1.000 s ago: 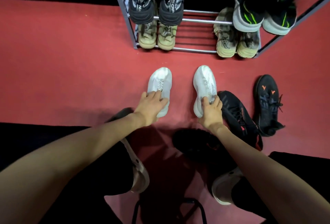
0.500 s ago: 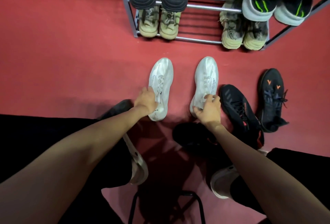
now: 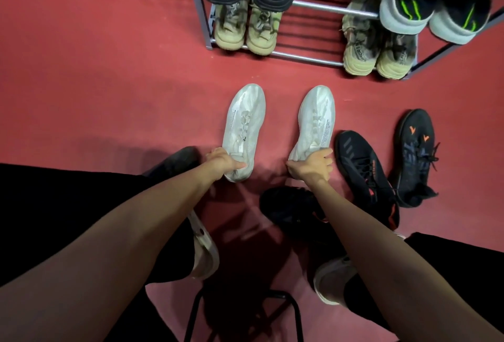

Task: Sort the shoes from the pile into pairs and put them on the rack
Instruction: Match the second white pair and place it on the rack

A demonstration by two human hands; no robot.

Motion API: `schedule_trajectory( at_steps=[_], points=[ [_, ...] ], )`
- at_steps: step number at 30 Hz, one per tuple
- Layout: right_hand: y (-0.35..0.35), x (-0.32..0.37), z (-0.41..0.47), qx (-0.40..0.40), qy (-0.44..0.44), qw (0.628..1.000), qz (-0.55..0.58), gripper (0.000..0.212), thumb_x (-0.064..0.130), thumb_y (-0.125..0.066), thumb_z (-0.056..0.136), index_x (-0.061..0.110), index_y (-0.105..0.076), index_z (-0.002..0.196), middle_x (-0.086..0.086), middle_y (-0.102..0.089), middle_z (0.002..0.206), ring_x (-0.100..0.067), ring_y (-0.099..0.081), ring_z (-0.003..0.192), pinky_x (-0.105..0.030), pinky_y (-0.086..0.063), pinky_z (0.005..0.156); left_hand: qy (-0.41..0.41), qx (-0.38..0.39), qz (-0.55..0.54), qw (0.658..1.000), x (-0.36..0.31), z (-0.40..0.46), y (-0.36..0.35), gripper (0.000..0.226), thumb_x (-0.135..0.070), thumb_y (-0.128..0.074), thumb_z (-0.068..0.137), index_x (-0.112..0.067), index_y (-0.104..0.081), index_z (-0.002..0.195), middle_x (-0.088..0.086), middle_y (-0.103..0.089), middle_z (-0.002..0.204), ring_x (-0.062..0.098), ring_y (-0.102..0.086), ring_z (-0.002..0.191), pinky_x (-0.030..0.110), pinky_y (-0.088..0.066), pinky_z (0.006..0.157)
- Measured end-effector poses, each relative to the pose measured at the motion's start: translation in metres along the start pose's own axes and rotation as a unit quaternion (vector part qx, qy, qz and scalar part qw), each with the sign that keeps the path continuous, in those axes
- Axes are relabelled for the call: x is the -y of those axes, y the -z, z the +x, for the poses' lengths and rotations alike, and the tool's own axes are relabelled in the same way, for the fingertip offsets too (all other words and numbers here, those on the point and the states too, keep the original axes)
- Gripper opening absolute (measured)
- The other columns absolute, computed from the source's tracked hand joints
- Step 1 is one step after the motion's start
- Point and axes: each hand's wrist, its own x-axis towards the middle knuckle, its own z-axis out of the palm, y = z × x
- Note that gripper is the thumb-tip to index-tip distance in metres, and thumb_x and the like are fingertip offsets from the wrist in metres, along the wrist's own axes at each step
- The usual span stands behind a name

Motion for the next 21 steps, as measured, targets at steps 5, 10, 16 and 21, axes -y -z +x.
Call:
schedule_trajectory(
  at_steps=[5, 10, 16, 21],
  points=[
    [0.025, 0.003, -0.002, 0.037, -0.002, 0.999, 0.021, 0.102, 0.059, -0.078, 0.056, 0.000, -0.043, 0.132, -0.017, -0.044, 0.132, -0.032, -0.041, 0.125, -0.036, -0.038, 0.103, 0.019, 0.031, -0.175, 0.984, -0.002, -0.010, 0.001, 0.058, -0.022, -0.087, 0.055, -0.010, -0.057, 0.103, 0.007, -0.063, 0.120, 0.023, -0.062, 0.109, 0.032, -0.052, 0.088],
    [0.061, -0.002, -0.015, 0.053, 0.012, 0.996, 0.070, 0.083, 0.051, -0.077, 0.053, 0.005, -0.055, 0.119, -0.013, -0.049, 0.123, -0.026, -0.046, 0.109, -0.035, -0.051, 0.085, -0.035, 0.087, -0.248, 0.964, -0.017, -0.047, 0.017, 0.037, -0.019, -0.078, 0.071, -0.007, -0.063, 0.103, 0.006, -0.068, 0.096, 0.020, -0.067, 0.084, 0.027, -0.054, 0.059],
    [0.109, -0.006, -0.047, -0.016, 0.065, 0.993, 0.102, 0.059, 0.046, -0.079, 0.058, 0.007, -0.060, 0.097, -0.010, -0.049, 0.120, -0.020, -0.041, 0.081, -0.030, -0.048, 0.087, -0.125, 0.052, -0.225, 0.965, -0.052, -0.101, 0.069, 0.025, -0.017, -0.071, 0.081, -0.005, -0.053, 0.093, 0.005, -0.058, 0.078, 0.014, -0.057, 0.063, 0.020, -0.052, 0.047],
    [0.157, -0.010, -0.095, -0.103, 0.121, 0.977, 0.145, 0.072, 0.053, -0.077, 0.050, 0.003, -0.060, 0.100, -0.015, -0.047, 0.114, -0.025, -0.051, 0.071, -0.032, -0.055, 0.075, -0.210, 0.040, -0.160, 0.964, -0.055, -0.151, 0.104, 0.035, -0.027, -0.077, 0.076, 0.000, -0.065, 0.093, 0.011, -0.065, 0.086, 0.020, -0.062, 0.076, 0.032, -0.054, 0.074]
  ],
)
